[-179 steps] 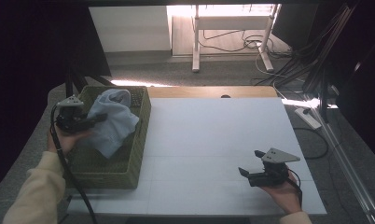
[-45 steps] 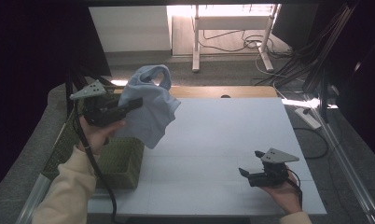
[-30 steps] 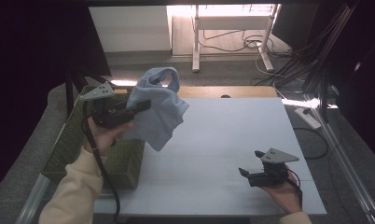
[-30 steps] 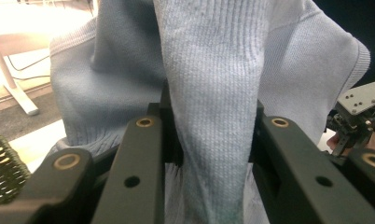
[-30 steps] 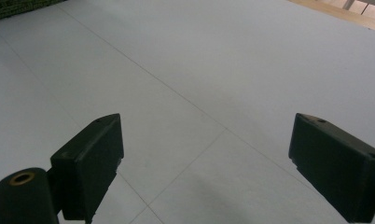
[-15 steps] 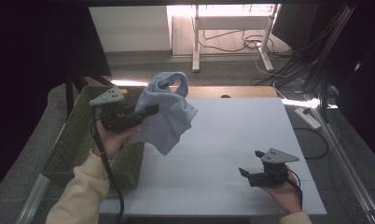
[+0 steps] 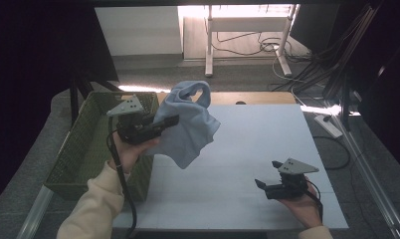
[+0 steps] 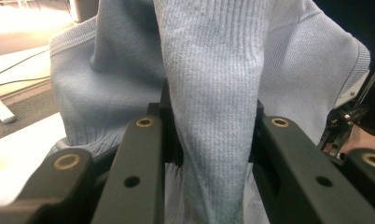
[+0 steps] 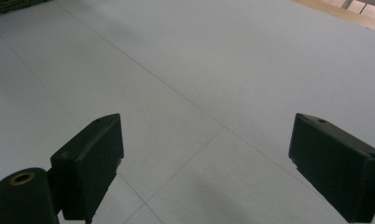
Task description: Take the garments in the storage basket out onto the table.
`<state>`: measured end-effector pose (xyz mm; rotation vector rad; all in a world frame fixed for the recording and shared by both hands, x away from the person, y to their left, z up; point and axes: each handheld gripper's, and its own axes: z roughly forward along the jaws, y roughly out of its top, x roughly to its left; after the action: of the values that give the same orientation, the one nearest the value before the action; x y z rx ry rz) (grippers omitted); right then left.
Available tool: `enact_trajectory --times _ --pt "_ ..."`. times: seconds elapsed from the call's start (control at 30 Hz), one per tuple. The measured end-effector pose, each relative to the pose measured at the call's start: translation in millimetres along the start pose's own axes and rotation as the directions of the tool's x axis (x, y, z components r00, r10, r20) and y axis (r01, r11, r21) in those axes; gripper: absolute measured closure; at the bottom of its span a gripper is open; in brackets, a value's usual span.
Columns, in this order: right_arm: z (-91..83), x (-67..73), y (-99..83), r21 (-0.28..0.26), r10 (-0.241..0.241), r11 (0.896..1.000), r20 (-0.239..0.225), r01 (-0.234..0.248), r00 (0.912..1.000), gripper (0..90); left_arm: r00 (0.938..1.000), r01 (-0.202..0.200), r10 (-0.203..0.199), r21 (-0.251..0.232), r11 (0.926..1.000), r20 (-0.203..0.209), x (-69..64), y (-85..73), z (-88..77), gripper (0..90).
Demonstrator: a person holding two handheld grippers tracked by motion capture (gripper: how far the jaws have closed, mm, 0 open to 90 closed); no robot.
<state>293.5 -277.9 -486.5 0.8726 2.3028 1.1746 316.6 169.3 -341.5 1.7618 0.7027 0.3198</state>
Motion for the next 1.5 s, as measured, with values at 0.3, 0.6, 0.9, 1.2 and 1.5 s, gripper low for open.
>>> enact_trajectory --times 0.3,0.6,0.9,1.2,1.5 --pt "0.1 0.3 -0.1 0.001 0.000 1.000 0.000 0.000 1.0000 10.6 0.9996 0.002 -0.001 -0.006 1.0000 0.026 -7.5 -1.4 7.9 70.9" --pt "0.2 0.3 -0.1 0.004 -0.003 1.000 0.001 0.003 1.0000 10.6 0.9984 -0.004 0.004 0.002 1.0000 0.057 -15.6 -2.7 18.1 70.9" --pt "0.5 0.1 -0.4 0.005 -0.003 1.000 -0.001 0.003 1.0000 10.6 0.9964 -0.022 0.021 0.016 0.9996 0.083 -23.8 0.3 29.9 70.8" --pt "0.4 0.1 -0.5 0.006 -0.003 1.000 0.000 0.003 1.0000 10.6 0.9952 -0.017 0.013 0.032 0.9994 0.097 -26.5 -3.4 39.9 70.8" --pt "0.6 0.0 -0.6 0.005 -0.004 1.000 0.001 0.004 1.0000 10.6 0.9954 -0.005 0.001 0.042 0.9991 0.096 -25.1 -7.7 45.2 70.8"
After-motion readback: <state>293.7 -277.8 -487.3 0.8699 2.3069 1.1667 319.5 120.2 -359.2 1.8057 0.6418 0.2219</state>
